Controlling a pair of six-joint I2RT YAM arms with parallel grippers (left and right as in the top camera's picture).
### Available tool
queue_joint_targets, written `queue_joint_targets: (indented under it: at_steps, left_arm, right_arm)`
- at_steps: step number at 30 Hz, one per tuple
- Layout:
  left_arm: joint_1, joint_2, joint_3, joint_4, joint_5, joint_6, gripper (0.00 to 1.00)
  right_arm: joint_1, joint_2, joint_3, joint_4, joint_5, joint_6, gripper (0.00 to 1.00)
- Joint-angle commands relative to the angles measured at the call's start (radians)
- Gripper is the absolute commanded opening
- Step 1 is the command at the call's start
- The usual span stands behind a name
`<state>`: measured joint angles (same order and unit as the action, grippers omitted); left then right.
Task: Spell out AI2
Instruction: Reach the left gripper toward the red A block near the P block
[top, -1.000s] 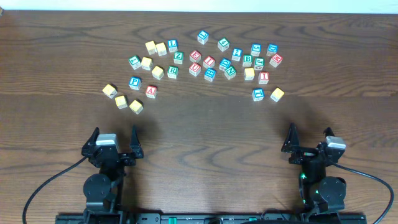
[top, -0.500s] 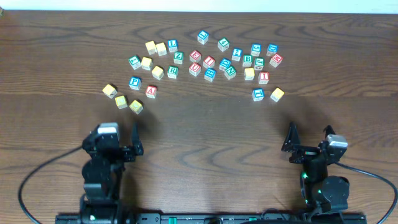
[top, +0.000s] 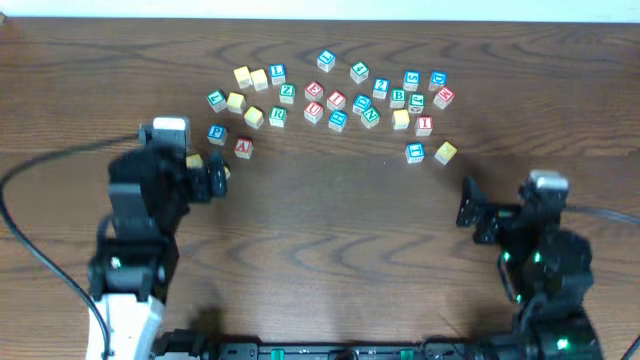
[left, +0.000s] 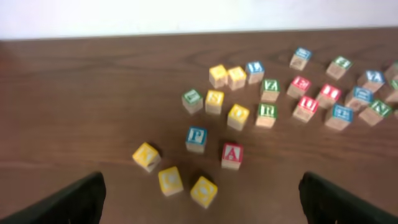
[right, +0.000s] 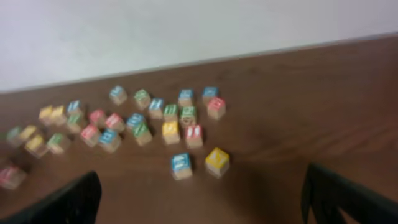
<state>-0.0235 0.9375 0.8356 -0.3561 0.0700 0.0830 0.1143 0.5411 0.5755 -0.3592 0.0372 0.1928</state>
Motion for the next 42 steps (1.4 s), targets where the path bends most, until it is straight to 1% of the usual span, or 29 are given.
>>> queue_joint_targets:
  at_steps: [1,5,13,16,19,21,26,30,35,40,42]
  left_arm:
    - [-0.003,0.103,0.231,-0.147,0.032,0.018,0.98]
    - [-0.005,0.219,0.435,-0.317,0.037,0.018,0.98]
    - [-0.009,0.426,0.793,-0.581,0.169,0.018,0.97]
    - [-0.009,0.503,0.919,-0.678,0.210,0.019,0.98]
    - [-0.009,0.587,1.023,-0.756,0.212,0.018,0.97]
    - [-0.009,0.626,1.040,-0.757,0.214,0.018,0.98]
    - [-0.009,0.666,1.036,-0.766,0.214,0.020,0.98]
    - [-0.009,0.673,1.034,-0.772,0.218,-0.062,0.98]
    - [-0.009,0.671,1.034,-0.752,0.219,-0.062,0.97]
    - [-0.010,0.678,1.031,-0.757,0.288,-0.062,0.98]
    - [-0.019,0.694,1.027,-0.750,0.283,-0.062,0.92]
  right_arm:
    - [-0.003,0.137,0.159,-0.066,-0.106,-0.064,0.99]
    - [-0.003,0.306,0.323,-0.175,-0.179,-0.105,0.99]
    - [-0.003,0.632,0.700,-0.485,-0.267,-0.105,0.99]
    - [-0.003,0.715,0.819,-0.584,-0.269,-0.111,0.99]
    - [-0.003,0.784,0.919,-0.666,-0.269,-0.145,0.99]
    - [-0.003,0.816,0.954,-0.678,-0.268,-0.154,0.99]
    - [-0.003,0.825,0.953,-0.649,-0.264,-0.169,0.99]
    - [-0.003,0.824,0.953,-0.655,-0.292,-0.164,0.99]
    - [-0.002,0.824,0.953,-0.657,-0.295,-0.164,0.99]
    - [-0.002,0.825,0.953,-0.673,-0.294,-0.164,0.99]
    - [-0.002,0.825,0.953,-0.682,-0.294,-0.164,0.99]
